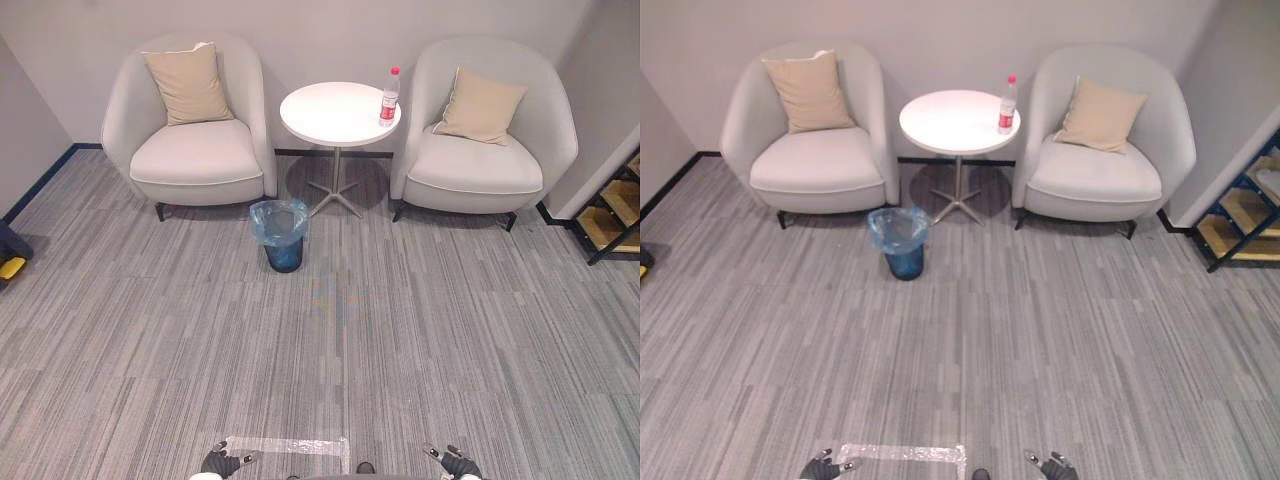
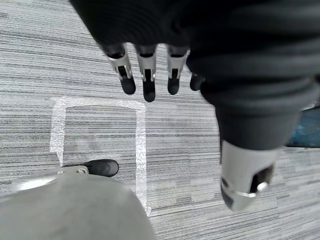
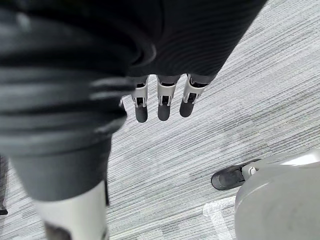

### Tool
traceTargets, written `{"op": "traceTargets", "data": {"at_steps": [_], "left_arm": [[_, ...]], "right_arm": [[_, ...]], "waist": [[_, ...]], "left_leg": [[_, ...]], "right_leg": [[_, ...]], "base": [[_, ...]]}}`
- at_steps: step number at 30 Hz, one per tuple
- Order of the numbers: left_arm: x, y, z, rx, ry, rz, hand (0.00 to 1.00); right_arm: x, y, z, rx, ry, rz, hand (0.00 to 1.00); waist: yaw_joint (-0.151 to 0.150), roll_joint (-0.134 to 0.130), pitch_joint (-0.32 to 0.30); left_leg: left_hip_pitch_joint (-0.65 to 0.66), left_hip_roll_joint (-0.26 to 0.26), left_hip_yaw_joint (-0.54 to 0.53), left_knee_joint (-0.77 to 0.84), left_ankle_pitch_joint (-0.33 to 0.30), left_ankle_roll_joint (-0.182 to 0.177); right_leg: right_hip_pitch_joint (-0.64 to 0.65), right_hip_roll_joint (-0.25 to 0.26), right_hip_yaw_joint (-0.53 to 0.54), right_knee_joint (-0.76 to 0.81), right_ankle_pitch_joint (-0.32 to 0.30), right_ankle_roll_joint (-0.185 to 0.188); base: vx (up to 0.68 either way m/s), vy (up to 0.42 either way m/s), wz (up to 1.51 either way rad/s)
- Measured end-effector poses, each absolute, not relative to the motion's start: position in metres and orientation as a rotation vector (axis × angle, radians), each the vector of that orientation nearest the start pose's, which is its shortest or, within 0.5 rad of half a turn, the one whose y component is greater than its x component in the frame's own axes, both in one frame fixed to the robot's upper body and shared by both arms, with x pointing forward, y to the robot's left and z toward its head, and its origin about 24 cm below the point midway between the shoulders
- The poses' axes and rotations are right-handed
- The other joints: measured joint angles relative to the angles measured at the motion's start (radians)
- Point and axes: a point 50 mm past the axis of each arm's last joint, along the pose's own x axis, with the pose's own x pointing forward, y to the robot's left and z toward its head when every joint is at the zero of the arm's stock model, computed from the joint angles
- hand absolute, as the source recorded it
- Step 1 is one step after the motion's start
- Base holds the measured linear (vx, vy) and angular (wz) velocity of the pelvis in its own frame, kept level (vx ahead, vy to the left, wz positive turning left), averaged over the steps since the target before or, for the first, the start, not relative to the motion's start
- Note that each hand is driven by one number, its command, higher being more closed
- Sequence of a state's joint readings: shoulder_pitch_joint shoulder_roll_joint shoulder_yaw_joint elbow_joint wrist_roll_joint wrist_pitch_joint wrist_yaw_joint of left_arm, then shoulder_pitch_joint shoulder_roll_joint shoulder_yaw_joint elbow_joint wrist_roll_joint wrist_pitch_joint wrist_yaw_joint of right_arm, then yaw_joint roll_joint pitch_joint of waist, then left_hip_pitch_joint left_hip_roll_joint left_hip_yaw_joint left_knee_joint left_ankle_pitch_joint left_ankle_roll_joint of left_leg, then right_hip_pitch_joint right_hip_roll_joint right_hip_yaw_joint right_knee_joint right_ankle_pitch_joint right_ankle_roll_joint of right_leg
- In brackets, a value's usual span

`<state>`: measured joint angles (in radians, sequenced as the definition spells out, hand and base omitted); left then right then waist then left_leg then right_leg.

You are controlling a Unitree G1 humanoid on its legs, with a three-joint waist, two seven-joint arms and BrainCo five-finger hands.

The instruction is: Gather rubbish on tea table into small bin, then transfer packed bag to large trash can.

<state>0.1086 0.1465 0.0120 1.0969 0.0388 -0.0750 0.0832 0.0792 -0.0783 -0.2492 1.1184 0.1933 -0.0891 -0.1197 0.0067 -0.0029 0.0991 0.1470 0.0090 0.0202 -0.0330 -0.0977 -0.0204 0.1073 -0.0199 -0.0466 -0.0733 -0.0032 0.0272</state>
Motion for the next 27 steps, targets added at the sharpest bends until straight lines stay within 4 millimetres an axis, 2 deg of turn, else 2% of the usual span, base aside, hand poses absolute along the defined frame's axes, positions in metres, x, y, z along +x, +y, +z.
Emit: {"op": "traceTargets", "data": {"at_steps": [17, 20, 22, 27], "left_arm": [[0.079, 0.215, -0.162, 0.202, 1.125, 0.154, 0.00], [0.081, 0.215, -0.162, 0.214, 1.126, 0.142, 0.00], [0.085, 0.216, -0.161, 0.228, 1.118, 0.130, 0.00], [0.096, 0.218, -0.158, 0.237, 1.093, 0.132, 0.00]], "right_arm": [[0.082, -0.216, -0.162, 0.130, 1.079, -0.488, 0.00], [0.084, -0.215, -0.162, 0.131, 1.074, -0.486, 0.00], [0.092, -0.212, -0.161, 0.131, 1.061, -0.469, 0.00], [0.101, -0.210, -0.159, 0.137, 1.040, -0.459, 0.00]], "waist": [[0.001, -0.004, -0.002], [0.002, -0.007, 0.000], [0.003, -0.010, 0.010], [-0.003, -0.016, 0.035]], "left_leg": [[0.007, 0.002, 0.022, -0.006, 0.000, 0.000], [-0.011, 0.004, 0.042, -0.005, -0.001, 0.000], [-0.039, 0.008, 0.077, 0.003, -0.001, 0.000], [-0.062, 0.009, 0.110, 0.039, -0.020, -0.002]], "right_leg": [[-0.004, 0.003, 0.020, -0.001, 0.002, 0.001], [-0.046, 0.005, 0.037, 0.024, 0.001, 0.003], [-0.106, 0.010, 0.062, 0.079, -0.009, 0.006], [-0.178, 0.007, 0.060, 0.194, -0.065, -0.003]], "base": [[-0.01, -0.011, -0.03], [-0.03, -0.015, -0.21], [-0.05, -0.004, -0.44], [-0.04, -0.013, -0.20]]}}
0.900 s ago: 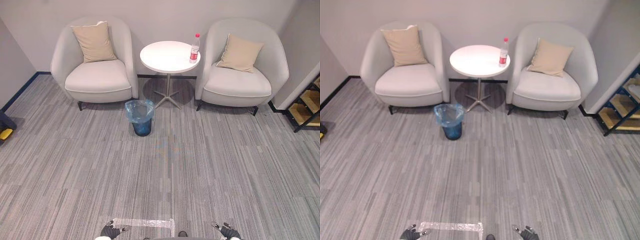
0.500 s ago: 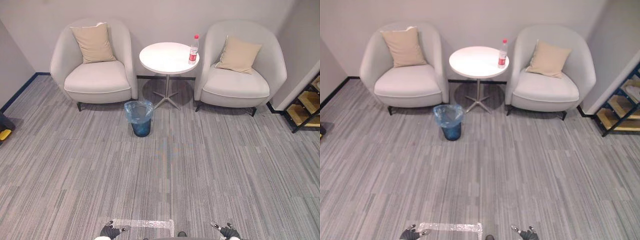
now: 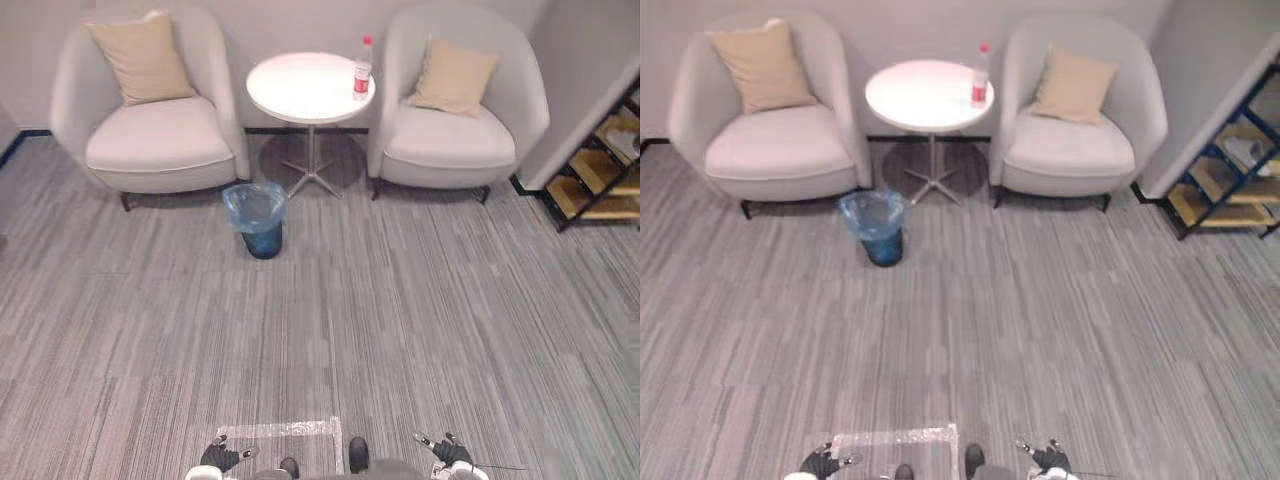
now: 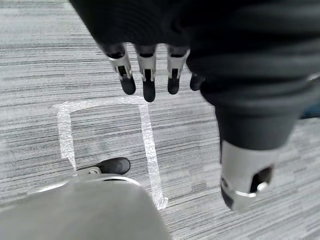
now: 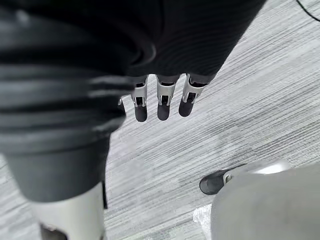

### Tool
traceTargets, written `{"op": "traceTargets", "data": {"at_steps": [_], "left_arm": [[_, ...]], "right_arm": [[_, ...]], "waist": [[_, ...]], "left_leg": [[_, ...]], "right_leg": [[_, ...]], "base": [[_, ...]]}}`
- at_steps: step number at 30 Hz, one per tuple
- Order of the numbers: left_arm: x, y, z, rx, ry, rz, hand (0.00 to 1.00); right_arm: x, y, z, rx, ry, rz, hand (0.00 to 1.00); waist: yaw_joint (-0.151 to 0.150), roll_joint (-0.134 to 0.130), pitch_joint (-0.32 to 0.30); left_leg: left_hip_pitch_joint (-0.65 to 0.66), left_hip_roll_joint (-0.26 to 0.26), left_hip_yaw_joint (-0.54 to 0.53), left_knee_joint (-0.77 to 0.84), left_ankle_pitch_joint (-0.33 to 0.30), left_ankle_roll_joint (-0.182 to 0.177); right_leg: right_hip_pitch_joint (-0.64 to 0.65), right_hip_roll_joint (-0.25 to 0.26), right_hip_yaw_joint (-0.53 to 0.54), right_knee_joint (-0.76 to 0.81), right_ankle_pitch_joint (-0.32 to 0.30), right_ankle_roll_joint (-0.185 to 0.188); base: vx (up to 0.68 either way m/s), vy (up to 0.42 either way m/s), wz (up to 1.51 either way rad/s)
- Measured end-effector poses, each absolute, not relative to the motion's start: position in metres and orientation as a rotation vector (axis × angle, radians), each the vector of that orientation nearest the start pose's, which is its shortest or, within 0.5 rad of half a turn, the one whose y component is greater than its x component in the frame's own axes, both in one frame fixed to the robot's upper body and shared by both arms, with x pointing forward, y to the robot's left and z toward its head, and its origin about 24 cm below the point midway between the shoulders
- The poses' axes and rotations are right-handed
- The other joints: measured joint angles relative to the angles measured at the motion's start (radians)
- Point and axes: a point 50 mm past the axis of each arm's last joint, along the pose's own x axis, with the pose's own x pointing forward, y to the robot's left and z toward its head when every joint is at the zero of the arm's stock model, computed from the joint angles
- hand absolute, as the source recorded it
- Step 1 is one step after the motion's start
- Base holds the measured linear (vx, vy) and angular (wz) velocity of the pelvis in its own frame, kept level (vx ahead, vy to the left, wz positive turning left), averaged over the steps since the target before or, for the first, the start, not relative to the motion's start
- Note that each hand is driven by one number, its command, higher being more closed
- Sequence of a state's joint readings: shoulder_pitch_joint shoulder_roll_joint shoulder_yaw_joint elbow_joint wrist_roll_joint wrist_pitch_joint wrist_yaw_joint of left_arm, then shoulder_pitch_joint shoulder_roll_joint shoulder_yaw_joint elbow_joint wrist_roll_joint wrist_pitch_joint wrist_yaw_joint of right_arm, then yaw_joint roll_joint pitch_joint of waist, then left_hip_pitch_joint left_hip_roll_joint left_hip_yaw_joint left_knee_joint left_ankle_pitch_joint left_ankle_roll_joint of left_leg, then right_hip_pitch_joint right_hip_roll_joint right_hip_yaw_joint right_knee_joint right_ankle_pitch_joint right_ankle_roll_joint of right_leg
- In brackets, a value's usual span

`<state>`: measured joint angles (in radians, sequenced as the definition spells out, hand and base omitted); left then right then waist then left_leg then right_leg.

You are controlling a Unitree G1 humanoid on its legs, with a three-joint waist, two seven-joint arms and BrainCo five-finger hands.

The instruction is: Gather rubbish on tea table into small bin, then transfer packed bag to large trash can.

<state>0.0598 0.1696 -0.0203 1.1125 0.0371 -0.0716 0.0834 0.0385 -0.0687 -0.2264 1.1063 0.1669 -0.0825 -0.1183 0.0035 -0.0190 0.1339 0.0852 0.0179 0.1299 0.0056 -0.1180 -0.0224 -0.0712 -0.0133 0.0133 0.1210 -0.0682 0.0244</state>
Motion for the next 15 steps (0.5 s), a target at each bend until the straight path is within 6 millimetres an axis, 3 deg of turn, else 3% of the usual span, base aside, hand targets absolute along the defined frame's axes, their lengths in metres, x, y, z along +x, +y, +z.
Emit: {"op": "traceTargets", "data": {"at_steps": [3, 8, 10, 11, 13, 14, 15], "left_arm": [[0.101, 0.218, -0.157, 0.235, 1.080, 0.131, 0.00], [0.107, 0.215, -0.156, 0.226, 1.066, 0.128, 0.00], [0.112, 0.216, -0.155, 0.209, 1.052, 0.148, 0.00], [0.120, 0.214, -0.152, 0.187, 1.021, 0.165, 0.00], [0.128, 0.208, -0.148, 0.117, 0.971, 0.206, 0.00], [0.129, 0.204, -0.148, 0.097, 0.961, 0.212, 0.00], [0.133, 0.193, -0.147, 0.060, 0.943, 0.203, 0.00]], "right_arm": [[0.102, -0.211, -0.158, 0.137, 1.034, -0.461, 0.00], [0.105, -0.213, -0.156, 0.137, 1.010, -0.467, 0.00], [0.108, -0.212, -0.155, 0.144, 0.995, -0.469, 0.00], [0.107, -0.211, -0.155, 0.148, 0.996, -0.471, 0.00], [0.109, -0.211, -0.154, 0.148, 0.980, -0.478, 0.00], [0.110, -0.212, -0.153, 0.146, 0.974, -0.482, 0.00], [0.112, -0.212, -0.151, 0.160, 0.957, -0.495, 0.00]], "waist": [[-0.001, 0.003, 0.004], [-0.004, 0.017, 0.011], [-0.009, 0.015, 0.023], [-0.006, 0.008, 0.032], [0.005, 0.032, 0.054], [0.004, 0.027, 0.059], [0.005, 0.042, 0.066]], "left_leg": [[-0.015, 0.010, 0.001, 0.036, -0.023, -0.008], [-0.031, 0.057, 0.023, 0.109, -0.085, -0.059], [-0.083, 0.080, 0.048, 0.248, -0.108, -0.082], [-0.139, 0.100, 0.070, 0.407, -0.108, -0.083], [-0.245, 0.161, 0.083, 0.703, -0.095, -0.081], [-0.263, 0.168, 0.084, 0.756, -0.109, -0.072], [-0.298, 0.183, 0.080, 0.810, -0.132, -0.087]], "right_leg": [[-0.019, -0.011, -0.056, 0.045, -0.032, -0.005], [-0.049, 0.010, -0.096, 0.128, -0.106, -0.032], [-0.048, 0.014, -0.099, 0.148, -0.132, -0.046], [-0.028, 0.015, -0.094, 0.152, -0.135, -0.048], [0.033, 0.031, -0.078, 0.154, -0.140, -0.057], [0.047, 0.032, -0.067, 0.153, -0.150, -0.075], [0.078, 0.032, -0.052, 0.149, -0.161, -0.090]], "base": [[0.01, -0.042, 0.01], [0.10, -0.107, -0.07], [0.13, -0.150, 0.02], [0.17, -0.192, -0.13], [0.23, -0.153, -0.35], [0.23, -0.057, -0.43], [0.24, -0.018, -0.42]]}}
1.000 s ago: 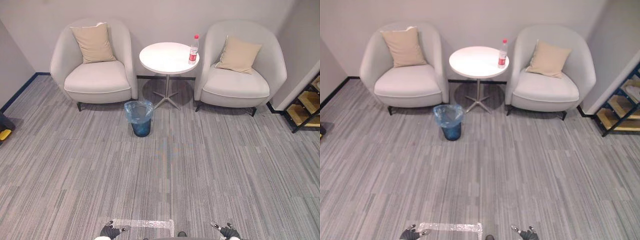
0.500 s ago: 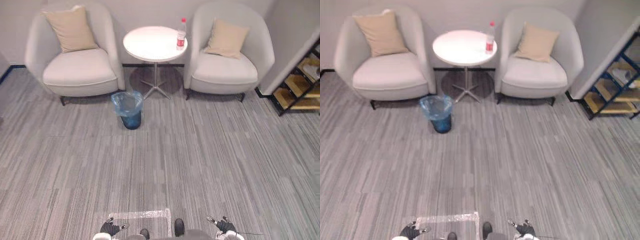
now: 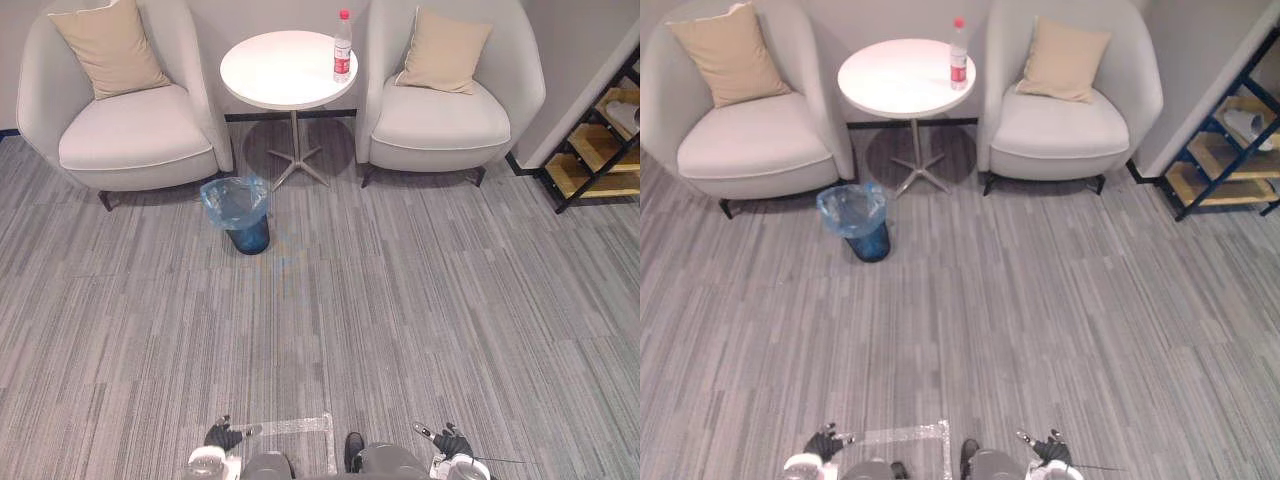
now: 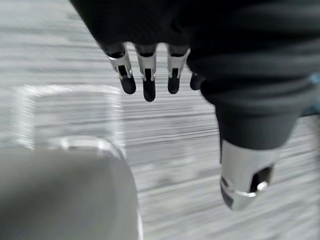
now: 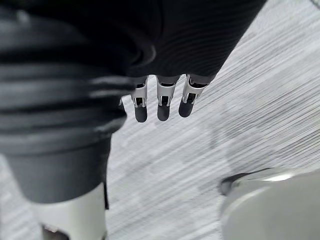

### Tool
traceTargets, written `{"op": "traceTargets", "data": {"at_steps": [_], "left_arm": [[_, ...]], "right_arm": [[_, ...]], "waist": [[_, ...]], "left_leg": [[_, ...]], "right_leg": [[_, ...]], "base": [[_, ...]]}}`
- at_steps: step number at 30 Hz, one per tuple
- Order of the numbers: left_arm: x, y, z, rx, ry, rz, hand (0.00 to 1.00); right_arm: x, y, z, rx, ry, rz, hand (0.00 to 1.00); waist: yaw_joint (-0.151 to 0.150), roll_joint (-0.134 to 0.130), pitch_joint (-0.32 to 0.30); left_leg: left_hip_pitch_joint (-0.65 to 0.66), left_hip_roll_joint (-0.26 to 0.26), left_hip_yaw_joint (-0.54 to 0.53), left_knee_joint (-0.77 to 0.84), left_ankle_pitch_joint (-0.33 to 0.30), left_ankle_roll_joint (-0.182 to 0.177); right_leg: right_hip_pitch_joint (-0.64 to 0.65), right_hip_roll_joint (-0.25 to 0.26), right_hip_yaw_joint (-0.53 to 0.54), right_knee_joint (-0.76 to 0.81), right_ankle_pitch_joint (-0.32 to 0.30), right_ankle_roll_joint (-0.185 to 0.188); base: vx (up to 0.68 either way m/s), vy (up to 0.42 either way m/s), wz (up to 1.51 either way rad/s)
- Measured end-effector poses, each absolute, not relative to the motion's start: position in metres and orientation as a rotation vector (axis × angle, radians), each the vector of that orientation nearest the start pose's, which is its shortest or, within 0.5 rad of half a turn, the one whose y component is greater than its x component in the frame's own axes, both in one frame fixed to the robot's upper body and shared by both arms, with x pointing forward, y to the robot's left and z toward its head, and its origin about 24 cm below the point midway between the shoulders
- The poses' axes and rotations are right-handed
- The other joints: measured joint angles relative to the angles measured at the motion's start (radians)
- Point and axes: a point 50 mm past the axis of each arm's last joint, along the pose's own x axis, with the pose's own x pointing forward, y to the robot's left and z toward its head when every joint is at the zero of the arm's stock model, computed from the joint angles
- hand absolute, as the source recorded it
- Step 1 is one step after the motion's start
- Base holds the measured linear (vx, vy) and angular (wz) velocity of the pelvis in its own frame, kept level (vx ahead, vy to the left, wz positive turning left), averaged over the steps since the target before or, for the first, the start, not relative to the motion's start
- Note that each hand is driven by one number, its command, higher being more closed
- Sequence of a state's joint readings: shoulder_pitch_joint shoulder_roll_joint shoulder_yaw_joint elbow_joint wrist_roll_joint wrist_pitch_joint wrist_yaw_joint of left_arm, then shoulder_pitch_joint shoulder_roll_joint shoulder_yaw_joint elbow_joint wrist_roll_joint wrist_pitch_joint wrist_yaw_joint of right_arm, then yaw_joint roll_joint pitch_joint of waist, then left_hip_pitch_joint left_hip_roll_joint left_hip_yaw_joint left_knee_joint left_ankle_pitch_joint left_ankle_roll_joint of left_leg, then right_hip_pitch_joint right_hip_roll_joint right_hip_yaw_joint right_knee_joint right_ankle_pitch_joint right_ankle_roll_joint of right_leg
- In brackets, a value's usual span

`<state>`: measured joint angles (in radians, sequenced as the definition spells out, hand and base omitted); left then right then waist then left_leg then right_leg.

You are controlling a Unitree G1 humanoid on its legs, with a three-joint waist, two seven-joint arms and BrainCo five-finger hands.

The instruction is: Gather rubbish on tea table into small bin, then transfer packed bag to large trash can.

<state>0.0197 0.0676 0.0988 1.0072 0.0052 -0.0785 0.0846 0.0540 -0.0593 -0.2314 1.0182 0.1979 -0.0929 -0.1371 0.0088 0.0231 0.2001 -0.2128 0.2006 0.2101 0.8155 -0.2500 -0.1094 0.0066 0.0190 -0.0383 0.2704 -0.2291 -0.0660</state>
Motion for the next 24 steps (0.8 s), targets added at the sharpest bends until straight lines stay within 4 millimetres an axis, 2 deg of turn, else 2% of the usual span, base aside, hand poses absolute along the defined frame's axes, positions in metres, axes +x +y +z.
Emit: {"op": "traceTargets", "data": {"at_steps": [3, 5, 7, 8, 9, 10, 11, 12, 13, 14, 15, 16, 17, 18, 20, 21, 22, 23, 24], "left_arm": [[0.141, 0.186, -0.144, 0.031, 0.906, 0.199, 0.00], [0.145, 0.185, -0.142, 0.029, 0.891, 0.199, 0.00], [0.142, 0.184, -0.143, 0.023, 0.899, 0.200, 0.00], [0.140, 0.183, -0.144, 0.002, 0.905, 0.211, 0.00], [0.140, 0.183, -0.144, -0.002, 0.903, 0.213, 0.00], [0.138, 0.191, -0.144, 0.016, 0.900, 0.222, 0.00], [0.139, 0.193, -0.143, 0.022, 0.898, 0.226, 0.00], [0.138, 0.195, -0.144, 0.026, 0.904, 0.227, 0.00], [0.137, 0.195, -0.145, 0.030, 0.914, 0.226, 0.00], [0.136, 0.194, -0.145, 0.035, 0.923, 0.217, 0.00], [0.137, 0.191, -0.146, 0.040, 0.927, 0.201, 0.00], [0.137, 0.189, -0.146, 0.046, 0.927, 0.188, 0.00], [0.137, 0.186, -0.146, 0.040, 0.928, 0.180, 0.00], [0.138, 0.183, -0.146, 0.030, 0.927, 0.176, 0.00], [0.139, 0.180, -0.147, 0.023, 0.928, 0.173, 0.00], [0.140, 0.178, -0.146, 0.020, 0.926, 0.170, 0.00], [0.139, 0.177, -0.148, 0.021, 0.936, 0.166, 0.00], [0.139, 0.177, -0.148, 0.022, 0.940, 0.165, 0.00], [0.135, 0.178, -0.150, 0.025, 0.955, 0.164, 0.00]], "right_arm": [[0.117, -0.206, -0.150, 0.177, 0.937, -0.485, 0.00], [0.118, -0.206, -0.150, 0.176, 0.938, -0.489, 0.00], [0.117, -0.207, -0.150, 0.170, 0.942, -0.494, 0.00], [0.117, -0.208, -0.150, 0.167, 0.947, -0.493, 0.00], [0.116, -0.207, -0.152, 0.168, 0.958, -0.491, 0.00], [0.109, -0.200, -0.155, 0.182, 0.984, -0.486, 0.00], [0.109, -0.196, -0.156, 0.191, 0.987, -0.481, 0.00], [0.110, -0.192, -0.156, 0.201, 0.987, -0.474, 0.00], [0.111, -0.191, -0.156, 0.205, 0.982, -0.469, 0.00], [0.113, -0.192, -0.155, 0.205, 0.973, -0.467, 0.00], [0.115, -0.193, -0.153, 0.198, 0.959, -0.462, 0.00], [0.117, -0.193, -0.152, 0.188, 0.950, -0.454, 0.00], [0.120, -0.194, -0.151, 0.177, 0.940, -0.440, 0.00], [0.123, -0.194, -0.150, 0.170, 0.935, -0.435, 0.00], [0.125, -0.195, -0.149, 0.166, 0.926, -0.432, 0.00], [0.126, -0.196, -0.148, 0.162, 0.921, -0.429, 0.00], [0.128, -0.198, -0.147, 0.156, 0.914, -0.427, 0.00], [0.128, -0.198, -0.147, 0.154, 0.913, -0.427, 0.00], [0.125, -0.199, -0.148, 0.148, 0.924, -0.427, 0.00]], "waist": [[0.010, 0.003, 0.004], [0.022, -0.002, 0.008], [0.031, 0.002, 0.004], [0.039, 0.008, 0.002], [0.050, -0.004, -0.010], [0.053, -0.043, -0.035], [0.054, -0.059, -0.047], [0.058, -0.069, -0.054], [0.052, -0.073, -0.055], [0.048, -0.070, -0.053], [0.042, -0.066, -0.051], [0.042, -0.063, -0.050], [0.041, -0.054, -0.045], [0.040, -0.050, -0.043], [0.038, -0.043, -0.040], [0.035, -0.043, -0.040], [0.026, -0.041, -0.041], [0.022, -0.040, -0.040], [0.014, -0.042, -0.041]], "left_leg": [[-0.090, -0.008, 0.000, -0.041, -0.013, 0.014], [-0.114, -0.050, -0.002, -0.166, -0.007, 0.022], [-0.104, -0.122, -0.059, -0.412, 0.060, 0.026], [-0.102, -0.136, -0.088, -0.451, 0.103, 0.048], [-0.101, -0.157, -0.089, -0.431, 0.129, 0.073], [-0.102, -0.178, -0.056, -0.408, 0.080, 0.085], [-0.096, -0.186, -0.039, -0.406, 0.059, 0.088], [-0.071, -0.191, -0.019, -0.407, 0.043, 0.101], [-0.035, -0.194, 0.000, -0.414, 0.025, 0.113], [0.003, -0.198, 0.004, -0.421, 0.004, 0.121], [0.052, -0.199, 0.009, -0.431, -0.018, 0.123], [0.088, -0.199, 0.010, -0.443, -0.026, 0.125], [0.153, -0.199, 0.009, -0.480, -0.029, 0.124], [0.218, -0.192, 0.006, -0.527, -0.029, 0.124], [0.291, -0.175, -0.003, -0.571, -0.029, 0.124], [0.314, -0.162, -0.008, -0.576, -0.029, 0.124], [0.335, -0.151, -0.029, -0.586, -0.029, 0.123], [0.341, -0.146, -0.037, -0.588, -0.029, 0.123], [0.357, -0.142, -0.059, -0.588, -0.033, 0.114]], "right_leg": [[0.047, -0.008, 0.047, -0.041, -0.017, -0.013], [0.071, -0.027, 0.071, -0.059, -0.041, -0.006], [0.085, -0.046, 0.107, -0.071, -0.077, 0.019], [0.088, -0.043, 0.127, -0.068, -0.096, 0.032], [0.093, -0.061, 0.155, -0.061, -0.120, 0.046], [0.096, -0.091, 0.159, -0.040, -0.128, 0.066], [0.072, -0.104, 0.161, 0.010, -0.132, 0.075], [0.026, -0.110, 0.160, 0.125, -0.122, 0.097], [-0.019, -0.117, 0.155, 0.254, -0.102, 0.154], [-0.072, -0.128, 0.140, 0.397, -0.071, 0.240], [-0.130, -0.142, 0.110, 0.548, -0.057, 0.279], [-0.165, -0.154, 0.073, 0.624, -0.060, 0.269], [-0.208, -0.181, -0.004, 0.690, -0.072, 0.235], [-0.230, -0.194, -0.067, 0.696, -0.091, 0.192], [-0.272, -0.193, -0.144, 0.657, -0.117, 0.139], [-0.310, -0.187, -0.179, 0.589, -0.122, 0.126], [-0.356, -0.169, -0.192, 0.476, -0.107, 0.107], [-0.369, -0.157, -0.190, 0.432, -0.093, 0.100], [-0.387, -0.122, -0.162, 0.277, -0.010, 0.087]], "base": [[0.20, 0.066, -0.40], [0.25, 0.154, -0.34], [0.24, 0.185, -0.45], [0.33, 0.283, -0.68], [0.51, 0.337, -0.61], [0.54, 0.314, -0.53], [0.57, 0.267, -0.49], [0.48, 0.210, -0.48], [0.48, 0.219, -0.41], [0.48, 0.190, -0.25], [0.37, 0.127, -0.16], [0.46, 0.115, -0.12], [0.46, 0.069, -0.09], [0.46, 0.044, -0.04], [0.44, -0.032, 0.09], [0.52, -0.119, 0.28], [0.43, -0.139, 0.30], [0.45, -0.194, 0.37], [0.48, -0.228, 0.41]]}}
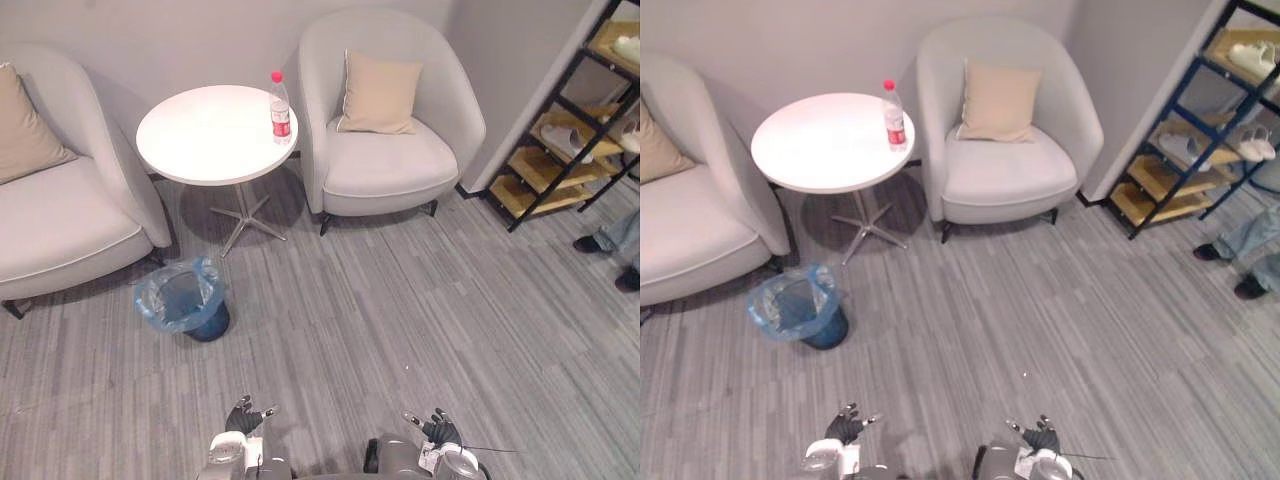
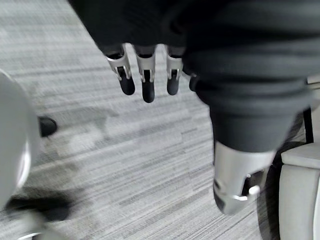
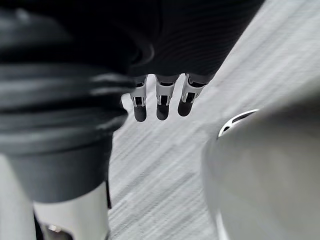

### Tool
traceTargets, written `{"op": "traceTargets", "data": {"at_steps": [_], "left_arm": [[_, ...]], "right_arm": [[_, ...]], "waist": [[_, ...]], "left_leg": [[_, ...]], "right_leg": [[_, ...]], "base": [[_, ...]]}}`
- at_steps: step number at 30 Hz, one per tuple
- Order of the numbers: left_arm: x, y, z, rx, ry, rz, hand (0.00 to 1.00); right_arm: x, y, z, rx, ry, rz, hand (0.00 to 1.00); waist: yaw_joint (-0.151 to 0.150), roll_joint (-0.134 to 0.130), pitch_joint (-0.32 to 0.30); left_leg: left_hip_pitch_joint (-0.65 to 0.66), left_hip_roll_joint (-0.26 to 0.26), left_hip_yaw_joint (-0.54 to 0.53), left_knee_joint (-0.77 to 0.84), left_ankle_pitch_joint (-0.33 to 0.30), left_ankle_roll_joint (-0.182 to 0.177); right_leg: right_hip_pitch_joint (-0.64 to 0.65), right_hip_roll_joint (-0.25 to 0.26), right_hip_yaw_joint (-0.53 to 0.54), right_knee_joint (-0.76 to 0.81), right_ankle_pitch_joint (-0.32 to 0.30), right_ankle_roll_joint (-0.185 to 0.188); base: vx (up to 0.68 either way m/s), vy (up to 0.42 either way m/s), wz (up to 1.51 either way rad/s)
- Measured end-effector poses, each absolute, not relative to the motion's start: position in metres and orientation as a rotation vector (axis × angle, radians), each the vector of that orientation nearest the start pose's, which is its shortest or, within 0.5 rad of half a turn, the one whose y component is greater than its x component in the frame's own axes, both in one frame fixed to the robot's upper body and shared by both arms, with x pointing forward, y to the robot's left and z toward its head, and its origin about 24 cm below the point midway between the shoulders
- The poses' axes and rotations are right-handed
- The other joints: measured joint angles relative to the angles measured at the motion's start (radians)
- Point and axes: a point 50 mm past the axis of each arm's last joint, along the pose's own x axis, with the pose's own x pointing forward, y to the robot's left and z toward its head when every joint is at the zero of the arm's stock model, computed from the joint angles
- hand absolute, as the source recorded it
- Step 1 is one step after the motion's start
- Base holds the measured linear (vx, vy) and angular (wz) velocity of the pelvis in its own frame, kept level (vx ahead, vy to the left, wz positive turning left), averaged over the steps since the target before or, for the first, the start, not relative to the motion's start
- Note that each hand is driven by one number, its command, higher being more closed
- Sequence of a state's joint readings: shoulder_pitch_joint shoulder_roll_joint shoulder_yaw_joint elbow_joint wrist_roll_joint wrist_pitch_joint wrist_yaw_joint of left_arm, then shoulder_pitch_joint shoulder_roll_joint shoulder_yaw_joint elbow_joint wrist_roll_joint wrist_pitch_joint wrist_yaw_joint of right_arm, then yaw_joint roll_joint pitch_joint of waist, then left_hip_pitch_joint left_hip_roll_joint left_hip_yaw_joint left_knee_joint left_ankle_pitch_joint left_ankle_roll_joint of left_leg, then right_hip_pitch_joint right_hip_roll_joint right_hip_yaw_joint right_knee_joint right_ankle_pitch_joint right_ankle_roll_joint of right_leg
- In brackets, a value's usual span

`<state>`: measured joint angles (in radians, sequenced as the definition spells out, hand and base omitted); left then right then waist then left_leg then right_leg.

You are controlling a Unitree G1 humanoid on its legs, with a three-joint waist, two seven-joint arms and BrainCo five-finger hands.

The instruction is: Gather rubbish on tea table into small bin, then transfer packed bag to large trash can.

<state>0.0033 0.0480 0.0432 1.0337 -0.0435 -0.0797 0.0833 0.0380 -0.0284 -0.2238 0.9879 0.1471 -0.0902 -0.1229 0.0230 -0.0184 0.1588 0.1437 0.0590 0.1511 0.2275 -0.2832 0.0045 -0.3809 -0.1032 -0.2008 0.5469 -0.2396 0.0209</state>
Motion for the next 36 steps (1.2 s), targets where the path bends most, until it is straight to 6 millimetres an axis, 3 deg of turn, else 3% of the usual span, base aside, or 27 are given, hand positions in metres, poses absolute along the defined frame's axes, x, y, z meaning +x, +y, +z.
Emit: {"op": "traceTargets", "data": {"at_steps": [1, 2, 3, 5, 7, 8, 10, 11, 14, 16, 17, 18, 19, 21, 23, 25, 26, 28, 31, 33, 34, 35, 36], "left_arm": [[0.132, 0.181, -0.150, 0.034, 0.958, 0.168, 0.00], [0.130, 0.177, -0.153, 0.027, 0.981, 0.163, 0.00], [0.129, 0.171, -0.154, 0.013, 0.989, 0.154, 0.00], [0.129, 0.164, -0.155, -0.013, 0.992, 0.155, 0.00], [0.132, 0.159, -0.154, -0.039, 0.982, 0.159, 0.00], [0.135, 0.158, -0.153, -0.056, 0.971, 0.171, 0.00], [0.143, 0.162, -0.147, -0.058, 0.923, 0.183, 0.00], [0.145, 0.163, -0.145, -0.057, 0.910, 0.185, 0.00], [0.152, 0.161, -0.141, -0.063, 0.877, 0.183, 0.00], [0.153, 0.161, -0.141, -0.063, 0.871, 0.183, 0.00], [0.153, 0.161, -0.141, -0.061, 0.871, 0.182, 0.00], [0.153, 0.162, -0.141, -0.058, 0.870, 0.182, 0.00], [0.153, 0.164, -0.141, -0.052, 0.869, 0.184, 0.00], [0.153, 0.174, -0.141, -0.027, 0.873, 0.195, 0.00], [0.152, 0.177, -0.142, -0.017, 0.885, 0.196, 0.00], [0.145, 0.181, -0.146, 0.006, 0.916, 0.187, 0.00], [0.143, 0.181, -0.147, 0.019, 0.928, 0.176, 0.00], [0.138, 0.181, -0.150, 0.035, 0.958, 0.159, 0.00], [0.134, 0.181, -0.151, 0.034, 0.967, 0.161, 0.00], [0.132, 0.182, -0.151, 0.035, 0.973, 0.163, 0.00], [0.128, 0.186, -0.152, 0.044, 0.981, 0.170, 0.00], [0.126, 0.190, -0.153, 0.051, 0.986, 0.176, 0.00], [0.126, 0.185, -0.154, 0.037, 0.995, 0.173, 0.00]], "right_arm": [[0.121, -0.200, -0.150, 0.150, 0.939, -0.429, 0.00], [0.123, -0.208, -0.148, 0.140, 0.931, -0.442, 0.00], [0.125, -0.216, -0.146, 0.116, 0.924, -0.448, 0.00], [0.121, -0.220, -0.148, 0.110, 0.938, -0.458, 0.00], [0.118, -0.220, -0.149, 0.123, 0.945, -0.474, 0.00], [0.118, -0.218, -0.149, 0.116, 0.948, -0.463, 0.00], [0.117, -0.209, -0.150, 0.128, 0.951, -0.449, 0.00], [0.117, -0.208, -0.150, 0.132, 0.945, -0.449, 0.00], [0.116, -0.208, -0.150, 0.157, 0.936, -0.471, 0.00], [0.114, -0.208, -0.151, 0.170, 0.942, -0.487, 0.00], [0.113, -0.208, -0.151, 0.173, 0.948, -0.491, 0.00], [0.112, -0.208, -0.152, 0.168, 0.961, -0.491, 0.00], [0.111, -0.206, -0.154, 0.174, 0.979, -0.487, 0.00], [0.108, -0.197, -0.157, 0.191, 1.000, -0.474, 0.00], [0.110, -0.196, -0.157, 0.191, 0.998, -0.465, 0.00], [0.114, -0.196, -0.155, 0.164, 0.986, -0.440, 0.00], [0.114, -0.197, -0.155, 0.163, 0.984, -0.438, 0.00], [0.115, -0.200, -0.154, 0.156, 0.981, -0.436, 0.00], [0.117, -0.204, -0.153, 0.141, 0.968, -0.433, 0.00], [0.118, -0.205, -0.152, 0.141, 0.964, -0.433, 0.00], [0.118, -0.203, -0.153, 0.141, 0.967, -0.426, 0.00], [0.113, -0.201, -0.154, 0.147, 0.978, -0.425, 0.00], [0.115, -0.205, -0.153, 0.147, 0.970, -0.434, 0.00]], "waist": [[-0.010, -0.015, -0.008], [-0.014, 0.024, -0.001], [-0.015, 0.059, -0.012], [-0.016, 0.085, -0.012], [-0.021, 0.084, -0.004], [-0.019, 0.081, 0.001], [-0.010, 0.066, 0.024], [-0.009, 0.058, 0.029], [0.014, 0.056, 0.030], [0.019, 0.052, 0.030], [0.022, 0.050, 0.028], [0.031, 0.046, 0.027], [0.037, 0.026, 0.017], [0.034, -0.008, 0.005], [0.037, -0.010, 0.002], [0.037, -0.011, 0.001], [0.032, -0.012, 0.000], [0.027, -0.004, -0.001], [0.015, 0.020, 0.005], [0.009, 0.023, 0.008], [0.000, 0.011, 0.001], [-0.006, -0.015, -0.005], [-0.011, 0.024, 0.001]], "left_leg": [[0.011, -0.009, -0.023, 0.002, -0.007, -0.018], [0.039, 0.021, -0.060, 0.008, -0.036, -0.060], [0.027, 0.048, -0.087, 0.026, -0.031, -0.068], [0.030, 0.067, -0.111, 0.062, 0.000, -0.097], [-0.063, 0.092, -0.134, 0.314, 0.062, -0.138], [-0.121, 0.107, -0.133, 0.445, 0.101, -0.132], [-0.263, 0.173, -0.073, 0.710, 0.057, -0.118], [-0.304, 0.182, -0.044, 0.732, 0.045, -0.105], [-0.412, 0.175, 0.050, 0.589, 0.025, -0.085], [-0.432, 0.115, 0.055, 0.361, 0.038, -0.079], [-0.425, 0.066, 0.043, 0.181, 0.091, -0.081], [-0.404, 0.037, 0.021, 0.097, 0.199, -0.053], [-0.382, 0.010, 0.034, 0.079, 0.202, -0.025], [-0.395, -0.014, 0.055, 0.129, 0.141, 0.012], [-0.356, -0.022, 0.069, 0.141, 0.092, 0.021], [-0.260, -0.037, 0.086, 0.091, 0.063, 0.035], [-0.230, -0.043, 0.084, 0.075, 0.056, 0.041], [-0.139, -0.051, 0.071, 0.009, 0.049, 0.043], [-0.080, -0.017, 0.031, -0.029, 0.049, 0.043], [-0.062, 0.007, 0.012, -0.031, 0.049, 0.042], [-0.050, 0.022, -0.020, -0.029, 0.040, 0.018], [-0.038, 0.013, -0.043, -0.024, 0.018, -0.027], [-0.030, 0.048, -0.079, -0.016, -0.004, -0.060]], "right_leg": [[0.014, 0.015, 0.036, -0.150, 0.138, -0.017], [0.026, 0.037, 0.028, -0.146, 0.202, -0.058], [0.036, 0.056, 0.019, -0.145, 0.174, -0.072], [0.067, 0.070, -0.003, -0.146, 0.131, -0.082], [0.152, 0.078, -0.031, -0.181, 0.085, -0.086], [0.183, 0.081, -0.038, -0.199, 0.076, -0.090], [0.291, 0.090, -0.063, -0.241, 0.032, -0.113], [0.317, 0.090, -0.065, -0.250, 0.019, -0.110], [0.389, 0.085, -0.067, -0.306, 0.002, -0.075], [0.421, 0.068, -0.065, -0.335, -0.001, -0.057], [0.439, 0.057, -0.060, -0.347, -0.009, -0.033], [0.449, 0.052, -0.035, -0.347, -0.018, -0.014], [0.453, 0.031, -0.011, -0.354, -0.025, 0.004], [0.464, 0.000, 0.017, -0.350, -0.034, 0.025], [0.439, -0.015, 0.065, -0.235, -0.034, 0.034], [0.329, -0.051, 0.103, 0.080, -0.010, 0.120], [0.302, -0.062, 0.103, 0.158, -0.016, 0.121], [0.243, -0.081, 0.061, 0.252, -0.063, 0.078], [0.167, -0.047, 0.019, 0.148, -0.097, 0.043], [0.138, -0.016, 0.039, 0.040, -0.079, 0.038], [0.127, 0.013, 0.094, -0.144, 0.021, 0.042], [0.138, 0.013, 0.130, -0.231, 0.172, 0.031], [0.157, 0.043, 0.110, -0.219, 0.168, 0.013]], "base": [[0.59, -0.268, 0.46], [0.56, -0.236, 0.38], [0.44, -0.181, 0.25], [0.37, -0.186, 0.28], [0.41, -0.253, 0.49], [0.26, -0.137, 0.38], [0.22, -0.073, 0.27], [0.19, -0.055, 0.22], [0.23, 0.014, 0.03], [0.33, 0.120, -0.01], [0.37, 0.148, -0.16], [0.40, 0.159, -0.26], [0.44, 0.153, -0.22], [0.47, 0.150, -0.08], [0.47, 0.205, -0.20], [0.36, 0.151, -0.19], [0.35, 0.077, 0.00], [0.37, 0.034, 0.16], [0.29, -0.074, 0.33], [0.27, -0.184, 0.36], [0.35, -0.288, 0.60], [0.32, -0.261, 0.58], [0.33, -0.264, 0.33]]}}
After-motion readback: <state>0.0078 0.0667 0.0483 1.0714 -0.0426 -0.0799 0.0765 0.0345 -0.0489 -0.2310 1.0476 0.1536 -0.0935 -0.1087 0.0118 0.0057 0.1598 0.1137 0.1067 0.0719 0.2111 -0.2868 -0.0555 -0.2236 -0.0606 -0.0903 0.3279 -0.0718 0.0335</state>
